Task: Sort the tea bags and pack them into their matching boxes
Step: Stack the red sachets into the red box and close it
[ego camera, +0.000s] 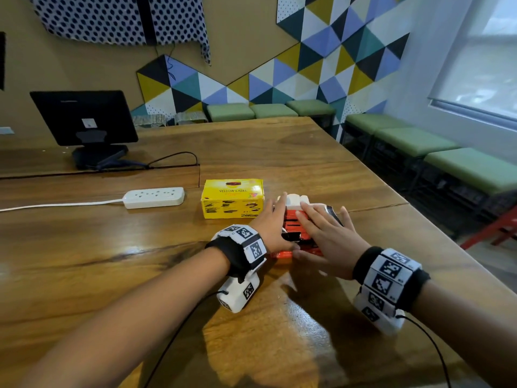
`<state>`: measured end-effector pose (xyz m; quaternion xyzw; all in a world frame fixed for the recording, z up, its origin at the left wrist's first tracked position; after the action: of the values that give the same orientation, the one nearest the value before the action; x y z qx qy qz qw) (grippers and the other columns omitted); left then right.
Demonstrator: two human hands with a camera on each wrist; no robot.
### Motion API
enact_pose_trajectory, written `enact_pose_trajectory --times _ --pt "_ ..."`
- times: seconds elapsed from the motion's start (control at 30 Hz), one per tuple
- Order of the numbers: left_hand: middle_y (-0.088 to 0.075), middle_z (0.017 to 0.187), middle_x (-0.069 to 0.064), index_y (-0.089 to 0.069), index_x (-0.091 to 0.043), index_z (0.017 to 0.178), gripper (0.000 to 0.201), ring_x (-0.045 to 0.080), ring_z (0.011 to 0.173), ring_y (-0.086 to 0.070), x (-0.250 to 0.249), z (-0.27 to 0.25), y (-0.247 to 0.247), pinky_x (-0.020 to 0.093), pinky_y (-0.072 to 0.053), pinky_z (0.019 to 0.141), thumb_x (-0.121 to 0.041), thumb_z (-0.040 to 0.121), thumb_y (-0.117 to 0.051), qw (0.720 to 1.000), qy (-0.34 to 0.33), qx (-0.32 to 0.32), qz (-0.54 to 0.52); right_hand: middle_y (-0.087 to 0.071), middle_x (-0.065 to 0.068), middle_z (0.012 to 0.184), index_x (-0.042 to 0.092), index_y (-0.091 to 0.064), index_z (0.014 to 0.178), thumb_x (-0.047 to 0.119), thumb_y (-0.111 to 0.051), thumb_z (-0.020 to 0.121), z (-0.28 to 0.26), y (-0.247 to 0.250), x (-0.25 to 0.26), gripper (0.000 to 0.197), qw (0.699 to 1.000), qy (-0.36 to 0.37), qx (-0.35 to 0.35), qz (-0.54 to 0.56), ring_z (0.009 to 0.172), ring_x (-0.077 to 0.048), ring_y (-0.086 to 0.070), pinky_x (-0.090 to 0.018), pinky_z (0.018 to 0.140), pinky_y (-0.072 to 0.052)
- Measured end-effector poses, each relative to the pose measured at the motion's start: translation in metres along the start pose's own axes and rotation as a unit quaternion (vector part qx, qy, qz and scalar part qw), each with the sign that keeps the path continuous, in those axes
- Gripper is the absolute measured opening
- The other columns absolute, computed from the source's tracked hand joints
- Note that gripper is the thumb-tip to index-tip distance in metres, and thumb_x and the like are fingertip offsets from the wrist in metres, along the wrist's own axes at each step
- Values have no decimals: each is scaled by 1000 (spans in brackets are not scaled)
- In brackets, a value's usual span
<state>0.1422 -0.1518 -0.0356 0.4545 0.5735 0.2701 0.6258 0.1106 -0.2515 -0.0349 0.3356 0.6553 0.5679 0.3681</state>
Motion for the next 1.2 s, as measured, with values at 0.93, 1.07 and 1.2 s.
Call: enact_pose_trajectory --times 0.93,1.07,1.2 --pt "-39 146 10 37 -29 136 146 25 121 -52 18 -13 -5 42 -45 102 -2 58 -84 988 28 22 -151 -47 4 114 27 -59 76 25 -81 65 4 18 -25 25 898 -6 -53 437 108 -16 -49 -25 87 -46" --pt "-43 143 9 33 -28 139 144 24 116 -54 19 -12 -5 42 -46 100 -2 58 -83 990 26 24 -138 -46 3 113 37 -52 75 17 -79 68 2 27 -18 35 930 31 -104 350 106 -11 -47 -2 82 -34" --pt "-33 150 9 33 -26 139 143 23 119 -52 18 -12 -6 39 -46 100 -2 60 -83 991 22 30 -129 -49 0 116 35 -54 78 19 -77 71 3 27 -20 29 928 34 -101 358 109 -14 -49 -4 78 -35"
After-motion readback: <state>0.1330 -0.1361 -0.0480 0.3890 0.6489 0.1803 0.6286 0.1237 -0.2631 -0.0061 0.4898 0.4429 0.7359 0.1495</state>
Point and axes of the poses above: each hand's wrist, its own z-axis towards the middle knuckle, its own y-axis out of the back of the hand, x = y × z, the point moved 9 cm from there along z, towards the middle knuckle
